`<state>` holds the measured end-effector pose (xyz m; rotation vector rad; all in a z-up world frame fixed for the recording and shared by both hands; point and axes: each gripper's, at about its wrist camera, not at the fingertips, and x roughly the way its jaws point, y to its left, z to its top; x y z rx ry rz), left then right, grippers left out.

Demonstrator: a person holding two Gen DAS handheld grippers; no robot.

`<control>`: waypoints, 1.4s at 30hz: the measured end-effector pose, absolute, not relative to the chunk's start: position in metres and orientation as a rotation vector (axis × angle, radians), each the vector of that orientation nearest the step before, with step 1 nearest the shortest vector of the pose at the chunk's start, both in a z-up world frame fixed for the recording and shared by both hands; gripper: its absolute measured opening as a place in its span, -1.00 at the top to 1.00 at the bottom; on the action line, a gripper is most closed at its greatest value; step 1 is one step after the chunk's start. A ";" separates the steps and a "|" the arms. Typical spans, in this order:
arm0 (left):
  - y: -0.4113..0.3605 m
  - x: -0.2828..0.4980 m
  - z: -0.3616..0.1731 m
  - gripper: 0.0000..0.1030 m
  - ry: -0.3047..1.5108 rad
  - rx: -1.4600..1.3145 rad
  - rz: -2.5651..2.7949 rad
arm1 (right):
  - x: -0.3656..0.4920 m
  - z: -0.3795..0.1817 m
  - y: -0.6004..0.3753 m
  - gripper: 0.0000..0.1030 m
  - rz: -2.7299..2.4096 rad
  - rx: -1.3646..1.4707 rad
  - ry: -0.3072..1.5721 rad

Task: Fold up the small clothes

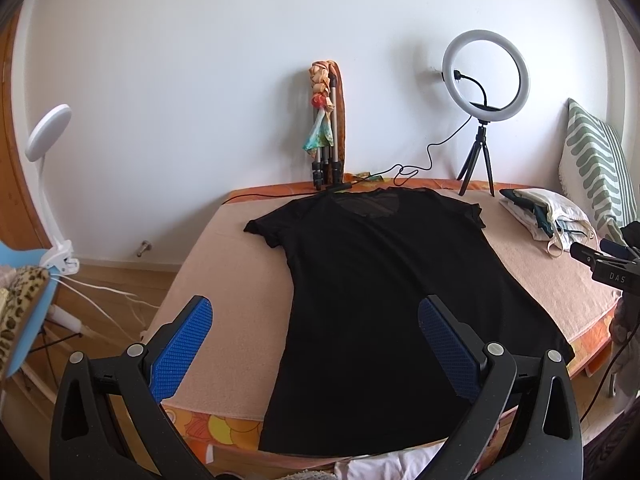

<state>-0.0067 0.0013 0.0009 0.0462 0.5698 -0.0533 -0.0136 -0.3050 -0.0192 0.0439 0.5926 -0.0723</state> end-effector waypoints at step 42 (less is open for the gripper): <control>0.004 -0.011 0.003 -0.99 0.560 0.046 -0.048 | -0.012 -0.016 -0.304 -1.00 -0.071 0.043 0.592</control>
